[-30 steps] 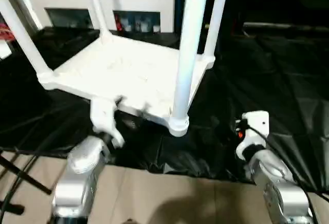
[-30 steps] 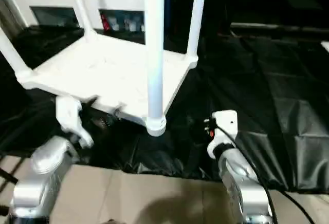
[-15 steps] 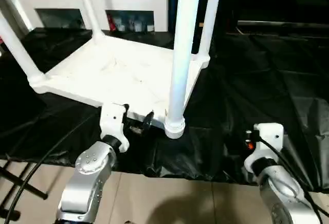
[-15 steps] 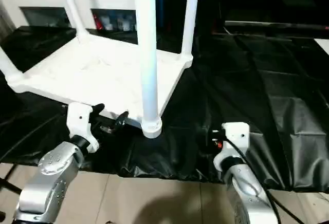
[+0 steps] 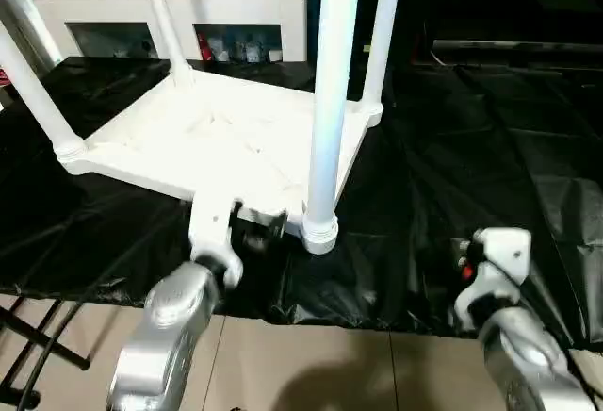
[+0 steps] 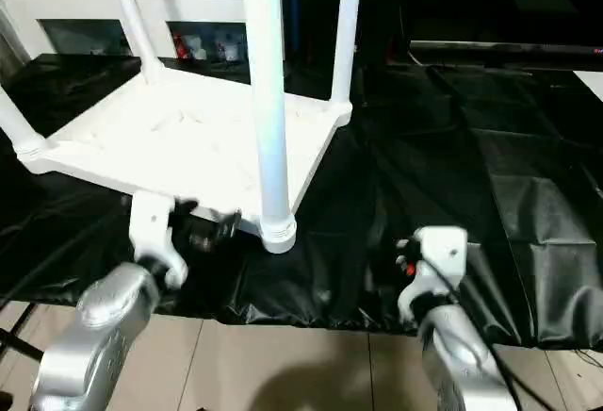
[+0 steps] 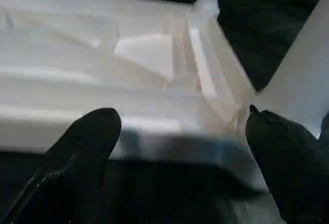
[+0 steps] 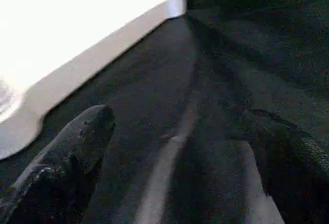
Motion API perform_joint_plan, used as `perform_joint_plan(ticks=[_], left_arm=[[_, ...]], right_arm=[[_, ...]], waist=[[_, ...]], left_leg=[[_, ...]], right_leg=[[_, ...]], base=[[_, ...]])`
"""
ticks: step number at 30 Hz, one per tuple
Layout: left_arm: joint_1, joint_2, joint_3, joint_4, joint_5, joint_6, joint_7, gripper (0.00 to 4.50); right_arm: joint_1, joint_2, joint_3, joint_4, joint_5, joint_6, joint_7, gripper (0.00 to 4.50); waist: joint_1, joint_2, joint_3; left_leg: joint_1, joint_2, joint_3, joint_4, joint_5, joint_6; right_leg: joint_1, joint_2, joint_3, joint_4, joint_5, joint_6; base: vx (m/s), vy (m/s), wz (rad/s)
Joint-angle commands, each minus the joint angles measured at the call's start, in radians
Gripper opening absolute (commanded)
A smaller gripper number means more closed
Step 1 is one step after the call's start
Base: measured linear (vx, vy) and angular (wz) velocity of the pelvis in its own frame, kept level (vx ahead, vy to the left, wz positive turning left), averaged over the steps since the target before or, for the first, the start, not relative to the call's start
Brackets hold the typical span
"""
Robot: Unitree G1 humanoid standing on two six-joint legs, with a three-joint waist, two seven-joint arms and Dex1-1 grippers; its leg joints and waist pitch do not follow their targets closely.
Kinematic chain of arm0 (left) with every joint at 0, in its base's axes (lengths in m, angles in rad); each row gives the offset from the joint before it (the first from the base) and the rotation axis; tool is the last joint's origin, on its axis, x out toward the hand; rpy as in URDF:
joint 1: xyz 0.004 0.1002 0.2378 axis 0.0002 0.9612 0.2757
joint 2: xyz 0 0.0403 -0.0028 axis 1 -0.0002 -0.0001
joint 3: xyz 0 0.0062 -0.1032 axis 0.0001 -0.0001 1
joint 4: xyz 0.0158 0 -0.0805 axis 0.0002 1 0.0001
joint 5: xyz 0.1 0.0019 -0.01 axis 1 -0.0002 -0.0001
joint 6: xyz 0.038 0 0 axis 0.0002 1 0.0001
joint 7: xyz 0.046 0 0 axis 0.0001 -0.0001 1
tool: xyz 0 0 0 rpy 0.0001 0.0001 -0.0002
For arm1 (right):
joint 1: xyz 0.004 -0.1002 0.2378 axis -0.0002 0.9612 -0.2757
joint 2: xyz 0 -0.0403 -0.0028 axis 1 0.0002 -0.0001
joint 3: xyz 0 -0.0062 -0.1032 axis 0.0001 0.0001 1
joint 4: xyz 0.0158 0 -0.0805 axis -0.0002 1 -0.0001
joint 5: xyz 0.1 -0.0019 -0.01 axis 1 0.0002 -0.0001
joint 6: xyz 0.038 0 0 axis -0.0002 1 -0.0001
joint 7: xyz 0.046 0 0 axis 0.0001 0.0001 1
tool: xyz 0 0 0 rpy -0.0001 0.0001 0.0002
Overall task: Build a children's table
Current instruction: Rotate table base
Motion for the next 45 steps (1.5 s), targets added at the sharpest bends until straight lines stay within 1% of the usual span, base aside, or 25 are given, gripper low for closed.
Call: perform_joint_plan(ticks=[1,2,3,6,11,16,27,33,42,45], left_arm=[[0.004,0.008,0.0,-0.032,0.002,-0.014,0.0,4.5],[0.004,0.008,0.0,-0.032,0.002,-0.014,0.0,4.5],[0.002,0.009,-0.002,-0.031,0.003,-0.017,-0.003,4.5],[0.002,0.009,-0.002,-0.031,0.003,-0.017,-0.003,4.5],[0.002,0.009,-0.002,-0.031,0.003,-0.017,-0.003,4.5],[0.002,0.009,-0.002,-0.031,0.003,-0.017,-0.003,4.5],[0.002,0.009,-0.002,-0.031,0.003,-0.017,-0.003,4.5],[0.002,0.009,-0.002,-0.031,0.003,-0.017,-0.003,4.5],[0.002,0.009,-0.002,-0.031,0.003,-0.017,-0.003,4.5],[0.002,0.009,-0.002,-0.031,0.003,-0.017,-0.003,4.5]], right_arm=[[-0.01,-0.001,0.02,-0.006,0.022,-0.014,0.031,4.46],[-0.01,-0.001,0.02,-0.006,0.022,-0.014,0.031,4.46],[-0.017,0.0,0.023,0.0,0.013,-0.011,0.02,4.46],[-0.017,0.0,0.023,0.0,0.013,-0.011,0.02,4.46],[-0.017,0.0,0.023,0.0,0.013,-0.011,0.02,4.46],[-0.017,0.0,0.023,0.0,0.013,-0.011,0.02,4.46],[-0.017,0.0,0.023,0.0,0.013,-0.011,0.02,4.46],[-0.017,0.0,0.023,0.0,0.013,-0.011,0.02,4.46],[-0.017,0.0,0.023,0.0,0.013,-0.011,0.02,4.46],[-0.017,0.0,0.023,0.0,0.013,-0.011,0.02,4.46]], waist=[[0.004,-0.016,-0.045],[0.004,-0.017,-0.045],[0.005,-0.014,-0.044],[0.005,-0.014,-0.043],[0.006,-0.016,-0.045],[0.005,-0.016,-0.047],[0.005,-0.016,-0.046],[0.006,-0.016,-0.047],[0.006,-0.016,-0.048],[0.006,-0.016,-0.048]], left_leg=[[0.006,0.017,-0.006,-0.071,-0.279,0.007],[0.005,0.016,-0.007,-0.071,-0.278,0.009],[0.005,0.017,-0.007,-0.072,-0.278,0.008],[0.009,0.017,-0.006,-0.073,-0.293,0.002],[0.006,0.015,-0.007,-0.071,-0.273,0.001],[0.005,0.014,-0.006,-0.069,-0.257,0.005],[0.006,0.015,-0.006,-0.07,-0.267,0.005],[0.006,0.014,-0.006,-0.068,-0.251,0.008],[0.006,0.015,-0.006,-0.068,-0.253,0.009],[0.006,0.015,-0.006,-0.067,-0.247,0.01]], right_leg=[[0.034,-0.026,0.026,-0.089,-0.229,-0.078],[0.035,-0.025,0.026,-0.088,-0.23,-0.081],[0.035,-0.026,0.026,-0.088,-0.232,-0.083],[0.032,-0.026,0.027,-0.091,-0.251,-0.08],[0.035,-0.026,0.027,-0.088,-0.228,-0.076],[0.037,-0.025,0.026,-0.085,-0.2,-0.085],[0.036,-0.025,0.026,-0.087,-0.222,-0.084],[0.038,-0.025,0.026,-0.083,-0.193,-0.09],[0.038,-0.025,0.025,-0.084,-0.201,-0.091],[0.038,-0.025,0.026,-0.083,-0.19,-0.093]], base=[[0.0,0.0,0.0],[0.0,0.0,0.0],[0.0,0.0,0.0],[0.0,0.0,0.0],[0.0,0.0,0.0],[0.0,0.0,0.0],[0.0,0.0,0.0],[0.0,0.0,0.0],[0.0,0.0,0.0],[0.0,0.0,0.0]])
